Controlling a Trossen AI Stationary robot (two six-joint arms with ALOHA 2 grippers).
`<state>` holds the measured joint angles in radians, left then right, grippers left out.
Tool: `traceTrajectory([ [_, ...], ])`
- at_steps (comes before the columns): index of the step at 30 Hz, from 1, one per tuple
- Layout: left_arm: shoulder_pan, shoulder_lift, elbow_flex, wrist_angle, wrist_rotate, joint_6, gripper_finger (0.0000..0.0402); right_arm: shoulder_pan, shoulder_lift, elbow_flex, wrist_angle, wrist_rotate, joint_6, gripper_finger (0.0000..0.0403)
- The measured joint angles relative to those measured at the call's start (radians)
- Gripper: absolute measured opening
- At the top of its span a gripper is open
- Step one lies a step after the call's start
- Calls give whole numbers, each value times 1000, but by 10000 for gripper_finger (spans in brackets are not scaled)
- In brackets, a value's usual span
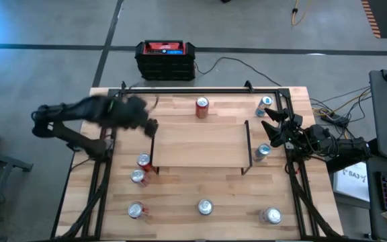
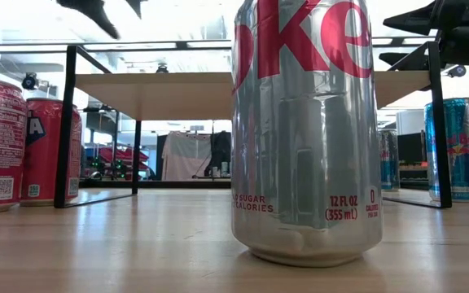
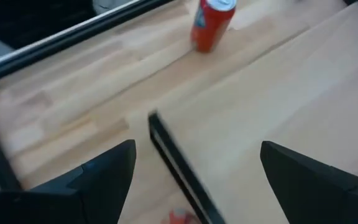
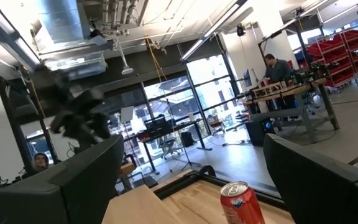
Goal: Place canned beverage on shelf
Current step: Put the top red soda can on the shelf
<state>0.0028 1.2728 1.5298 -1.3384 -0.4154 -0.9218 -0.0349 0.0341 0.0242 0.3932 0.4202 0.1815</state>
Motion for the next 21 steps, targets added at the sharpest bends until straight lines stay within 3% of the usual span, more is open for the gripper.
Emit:
traceTrajectory([
  [5,315,108,45,181,267,362,329,0,0,0,0,0,0,370],
  [10,489,265,123,306,503,645,329,0,0,0,0,0,0,370],
  [14,524,410,233,336,548,825,329,0,0,0,0,0,0,370],
  [21,533,639,466,324,555,953,329,0,0,0,0,0,0,370],
])
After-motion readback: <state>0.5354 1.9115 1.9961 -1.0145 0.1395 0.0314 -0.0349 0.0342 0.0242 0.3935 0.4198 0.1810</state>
